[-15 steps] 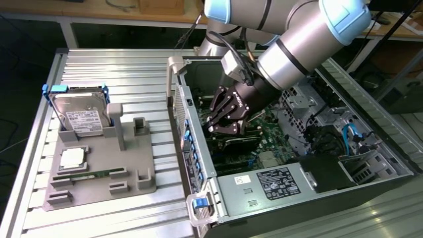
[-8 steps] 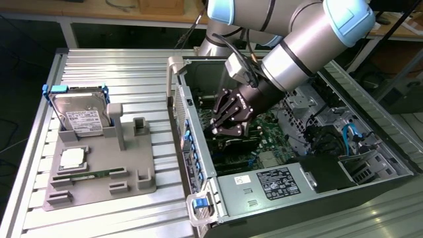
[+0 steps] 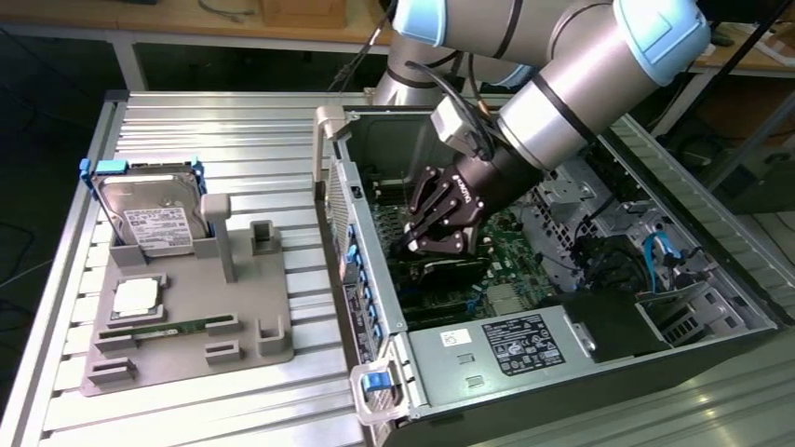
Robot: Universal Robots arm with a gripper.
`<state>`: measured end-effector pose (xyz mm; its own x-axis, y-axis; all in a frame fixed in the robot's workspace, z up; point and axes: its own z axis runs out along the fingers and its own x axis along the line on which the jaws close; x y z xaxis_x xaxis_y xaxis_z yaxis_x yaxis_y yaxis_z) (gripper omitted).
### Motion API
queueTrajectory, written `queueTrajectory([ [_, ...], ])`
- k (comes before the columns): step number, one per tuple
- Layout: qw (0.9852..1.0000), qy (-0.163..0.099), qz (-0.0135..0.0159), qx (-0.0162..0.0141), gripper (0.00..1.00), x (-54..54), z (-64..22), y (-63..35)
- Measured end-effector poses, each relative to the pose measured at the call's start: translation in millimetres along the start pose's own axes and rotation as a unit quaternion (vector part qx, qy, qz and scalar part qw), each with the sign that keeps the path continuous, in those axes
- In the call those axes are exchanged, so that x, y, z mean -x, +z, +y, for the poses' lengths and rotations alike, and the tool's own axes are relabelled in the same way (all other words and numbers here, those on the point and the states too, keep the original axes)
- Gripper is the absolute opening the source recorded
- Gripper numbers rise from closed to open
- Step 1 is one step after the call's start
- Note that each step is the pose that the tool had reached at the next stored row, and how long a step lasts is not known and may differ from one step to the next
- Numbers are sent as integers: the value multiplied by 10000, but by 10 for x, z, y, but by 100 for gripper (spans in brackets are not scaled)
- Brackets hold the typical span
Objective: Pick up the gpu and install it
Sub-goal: 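Press down on the gpu until it lock into place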
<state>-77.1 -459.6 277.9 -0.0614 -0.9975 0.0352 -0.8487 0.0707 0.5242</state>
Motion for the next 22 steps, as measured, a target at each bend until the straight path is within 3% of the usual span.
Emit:
queueTrajectory([
  [3,10000,9,13,-23,11,22,5,2],
  [8,9999,12,10,-161,11,35,49,30],
  [10,9997,26,28,-229,11,45,73,44],
  [11,9996,30,32,-279,11,45,92,57],
  [13,9994,29,24,-350,11,45,130,93],
  [17,9990,33,22,-450,11,58,211,171],
  [19,9985,42,32,-538,11,70,229,188],
  [22,9972,53,34,-739,11,96,239,193],
])
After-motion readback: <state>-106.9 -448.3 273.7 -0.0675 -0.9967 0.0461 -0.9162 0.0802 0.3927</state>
